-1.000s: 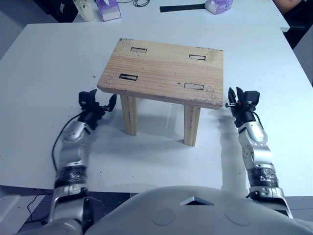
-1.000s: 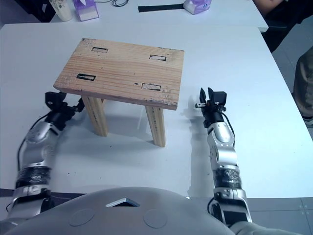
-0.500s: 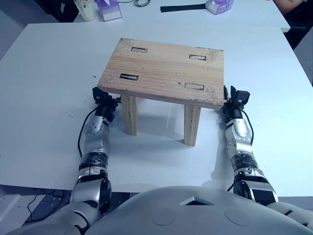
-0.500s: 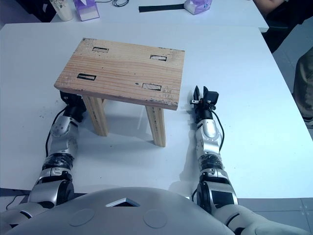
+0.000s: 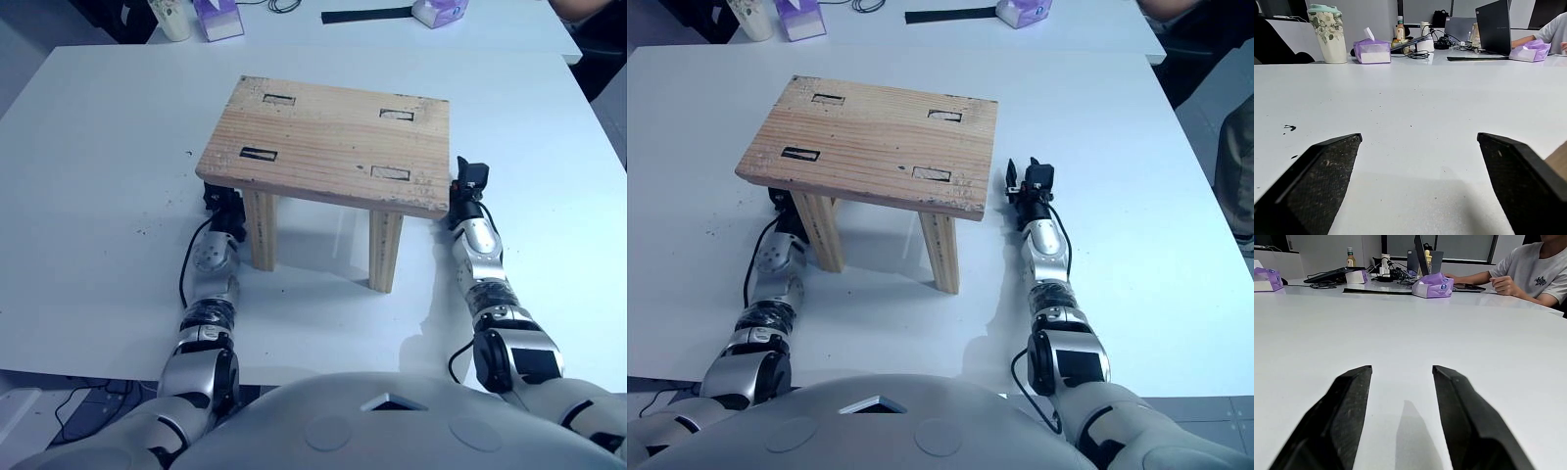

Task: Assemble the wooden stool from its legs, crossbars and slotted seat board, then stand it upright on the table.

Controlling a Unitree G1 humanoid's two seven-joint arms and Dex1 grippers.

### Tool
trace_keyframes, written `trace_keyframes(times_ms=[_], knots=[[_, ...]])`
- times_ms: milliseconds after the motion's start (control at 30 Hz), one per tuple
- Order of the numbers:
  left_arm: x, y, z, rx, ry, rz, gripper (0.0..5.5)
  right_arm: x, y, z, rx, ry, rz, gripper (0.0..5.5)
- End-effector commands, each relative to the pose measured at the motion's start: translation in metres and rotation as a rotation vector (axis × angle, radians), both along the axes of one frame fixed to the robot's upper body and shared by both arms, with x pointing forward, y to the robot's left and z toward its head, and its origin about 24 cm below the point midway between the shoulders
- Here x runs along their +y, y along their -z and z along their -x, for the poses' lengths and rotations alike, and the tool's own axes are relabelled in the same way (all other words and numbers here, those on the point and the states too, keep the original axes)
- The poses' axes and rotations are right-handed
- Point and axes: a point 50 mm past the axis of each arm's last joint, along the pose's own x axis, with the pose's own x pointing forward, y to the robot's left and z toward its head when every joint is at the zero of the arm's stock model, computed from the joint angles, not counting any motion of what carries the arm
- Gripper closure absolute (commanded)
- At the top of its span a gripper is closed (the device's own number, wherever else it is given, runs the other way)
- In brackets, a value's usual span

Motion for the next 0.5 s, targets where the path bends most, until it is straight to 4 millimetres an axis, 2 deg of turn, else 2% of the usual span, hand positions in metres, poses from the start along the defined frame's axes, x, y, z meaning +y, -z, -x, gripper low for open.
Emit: trace_keyframes(times_ms=[33,233,500], knots=[[-0.008,0.009,0.007,0.018,-0.001,-0.032,1.10,0.006,0.000,-0.002,-0.002,-0.016,0.000,3.22],[-0.020,0.014,0.011,0.025,-0.014,-0.026,1.10,0.007,0.001,-0.003,0.020,-0.024,-0.026,3.22],[-0.029,0.014,0.008,0.021,-0.015,-0.022,1.10,0.017,-0.011,-0.022,0.014,-0.004,-0.103,3.22]])
